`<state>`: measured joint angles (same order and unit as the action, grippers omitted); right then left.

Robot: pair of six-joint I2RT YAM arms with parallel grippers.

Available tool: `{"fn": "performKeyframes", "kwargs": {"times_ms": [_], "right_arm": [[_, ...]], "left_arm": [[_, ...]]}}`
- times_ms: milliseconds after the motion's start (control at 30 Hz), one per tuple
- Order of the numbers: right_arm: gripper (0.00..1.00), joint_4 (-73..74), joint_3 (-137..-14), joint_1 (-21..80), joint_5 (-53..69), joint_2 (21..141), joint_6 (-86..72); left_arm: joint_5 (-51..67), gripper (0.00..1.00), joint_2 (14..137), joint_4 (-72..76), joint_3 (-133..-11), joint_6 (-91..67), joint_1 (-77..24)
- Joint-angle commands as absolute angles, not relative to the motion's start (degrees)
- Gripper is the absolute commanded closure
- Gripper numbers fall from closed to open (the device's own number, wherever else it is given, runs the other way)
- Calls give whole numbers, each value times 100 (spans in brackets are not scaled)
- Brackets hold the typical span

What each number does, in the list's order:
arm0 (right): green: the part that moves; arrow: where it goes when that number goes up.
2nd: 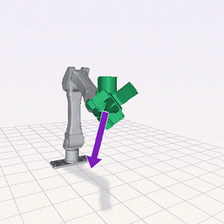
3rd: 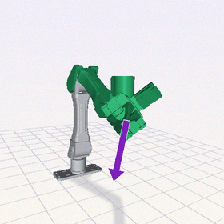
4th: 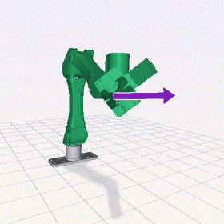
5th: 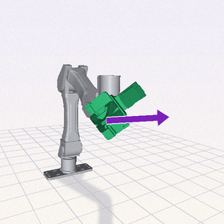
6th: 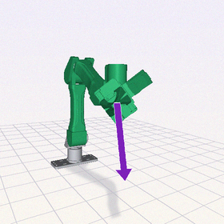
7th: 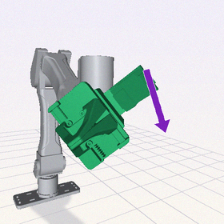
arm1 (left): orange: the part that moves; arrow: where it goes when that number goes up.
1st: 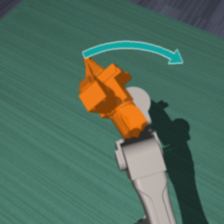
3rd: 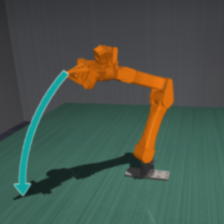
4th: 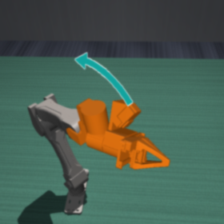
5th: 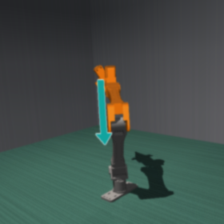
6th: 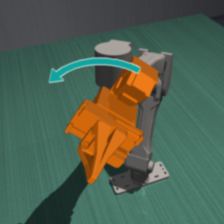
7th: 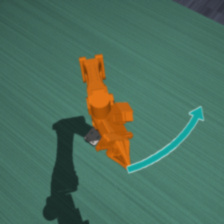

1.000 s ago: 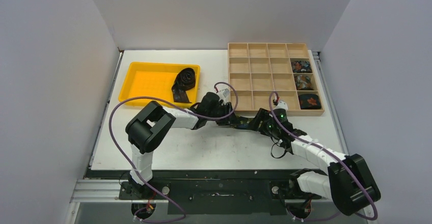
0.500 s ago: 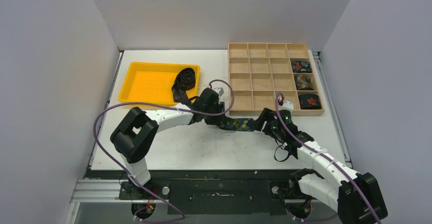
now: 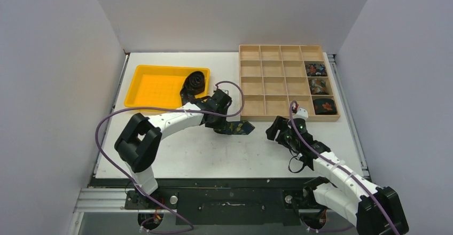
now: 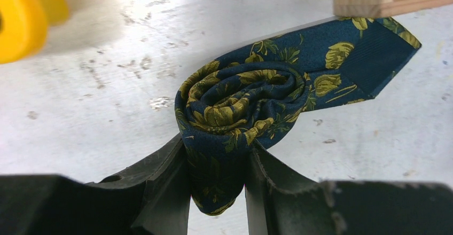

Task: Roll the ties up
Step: Roll the tie at the center of the board.

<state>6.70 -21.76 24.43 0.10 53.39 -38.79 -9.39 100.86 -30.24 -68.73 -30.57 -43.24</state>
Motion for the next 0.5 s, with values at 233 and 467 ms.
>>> {"fn": "performKeyframes", "kwargs": {"times_ms": [233,467], "right_arm": [[32,832,-2077,2479,-272,5013,-3741],[31,820,-1876,2484,-189,4856,-3846]], "left_arm": [[-3113,80,10753,-4642,-7888,-2768,-4932],[-3859,78,11297,-5327,-8593,-2818,-5331]]}}
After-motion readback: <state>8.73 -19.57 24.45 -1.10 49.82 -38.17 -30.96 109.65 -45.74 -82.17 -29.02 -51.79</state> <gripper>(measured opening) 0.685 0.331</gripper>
